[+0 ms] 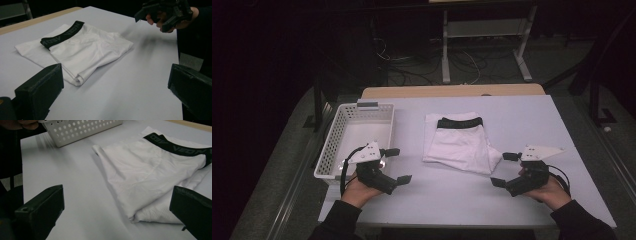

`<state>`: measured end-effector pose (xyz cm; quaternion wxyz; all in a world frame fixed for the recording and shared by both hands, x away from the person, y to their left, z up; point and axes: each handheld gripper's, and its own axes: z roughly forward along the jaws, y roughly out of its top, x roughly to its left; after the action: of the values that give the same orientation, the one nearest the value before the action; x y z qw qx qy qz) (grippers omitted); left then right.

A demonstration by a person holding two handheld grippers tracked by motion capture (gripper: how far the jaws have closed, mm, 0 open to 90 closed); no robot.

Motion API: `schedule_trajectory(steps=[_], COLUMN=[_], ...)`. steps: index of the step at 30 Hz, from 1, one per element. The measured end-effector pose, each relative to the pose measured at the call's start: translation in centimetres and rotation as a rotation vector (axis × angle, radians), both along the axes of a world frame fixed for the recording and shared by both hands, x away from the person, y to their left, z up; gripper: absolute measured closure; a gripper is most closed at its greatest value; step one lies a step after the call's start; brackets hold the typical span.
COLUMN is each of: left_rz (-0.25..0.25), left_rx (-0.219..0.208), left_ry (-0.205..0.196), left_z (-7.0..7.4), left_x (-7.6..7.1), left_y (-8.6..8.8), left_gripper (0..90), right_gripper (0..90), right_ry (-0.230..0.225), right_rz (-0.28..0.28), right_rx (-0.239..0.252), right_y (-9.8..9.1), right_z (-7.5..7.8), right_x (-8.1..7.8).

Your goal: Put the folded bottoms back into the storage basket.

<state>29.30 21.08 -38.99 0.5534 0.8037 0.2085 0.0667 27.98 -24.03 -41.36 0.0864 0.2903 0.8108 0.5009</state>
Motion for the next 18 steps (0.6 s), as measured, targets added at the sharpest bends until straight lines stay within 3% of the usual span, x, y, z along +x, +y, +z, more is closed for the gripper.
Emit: schedule_trajectory(steps=[18], left_rz=[0.005], left_rx=[-0.003], left_ry=[-0.001], left_z=[0.0], left_x=[0.1], left_y=[0.0], left_gripper=[0.0], right_gripper=[0.0], right_ry=[-0.007], right_rz=[0.021], right_rx=[-0.003], right_y=[1.1], right_z=[0.1], right_x=[0.8])
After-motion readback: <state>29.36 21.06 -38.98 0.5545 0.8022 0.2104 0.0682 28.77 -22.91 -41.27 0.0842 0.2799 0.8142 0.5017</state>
